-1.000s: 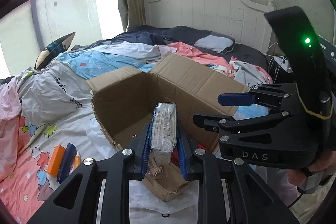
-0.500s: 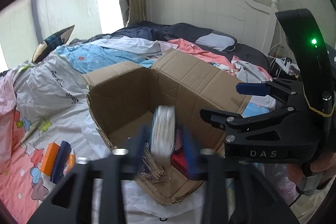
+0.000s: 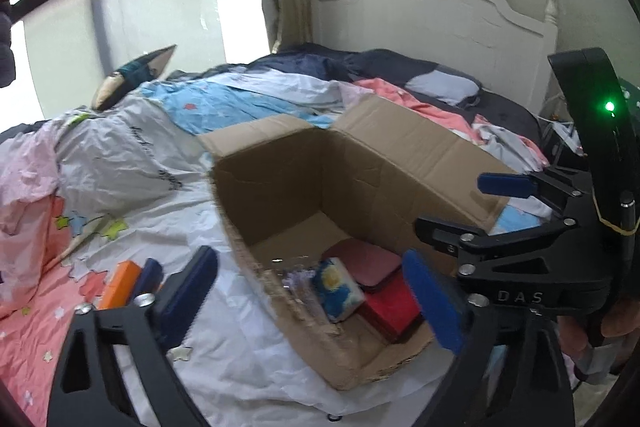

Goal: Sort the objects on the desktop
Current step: 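Move both open tools back toward the orange box and navy bottle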

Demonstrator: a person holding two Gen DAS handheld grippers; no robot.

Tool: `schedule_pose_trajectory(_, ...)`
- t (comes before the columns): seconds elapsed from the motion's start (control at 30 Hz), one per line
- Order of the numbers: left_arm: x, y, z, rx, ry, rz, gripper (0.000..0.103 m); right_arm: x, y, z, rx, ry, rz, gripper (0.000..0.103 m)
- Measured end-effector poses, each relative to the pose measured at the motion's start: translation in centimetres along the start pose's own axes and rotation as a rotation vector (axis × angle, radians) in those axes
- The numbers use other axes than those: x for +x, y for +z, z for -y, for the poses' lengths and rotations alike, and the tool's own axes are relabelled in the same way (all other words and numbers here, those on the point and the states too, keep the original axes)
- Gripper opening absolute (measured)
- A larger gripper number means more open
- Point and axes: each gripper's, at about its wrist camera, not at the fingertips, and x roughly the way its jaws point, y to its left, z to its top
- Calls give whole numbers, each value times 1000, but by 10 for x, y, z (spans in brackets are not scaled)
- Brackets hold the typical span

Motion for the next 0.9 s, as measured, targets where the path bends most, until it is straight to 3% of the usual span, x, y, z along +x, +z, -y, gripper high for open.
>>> schedule_pose_trajectory(0.47, -29, -32, -75, -124, 132, 6, 103, -10, 4, -54, -49, 39, 31, 81)
schedule_pose_trajectory(0.7, -45, -66, -130, -187, 243, -19, 103, -16, 9, -102, -96, 112, 72, 81)
schedule_pose_trajectory(0.9, -65, -98, -177, -254, 293, -31, 103, -3, 9, -154, -161, 178, 57, 81)
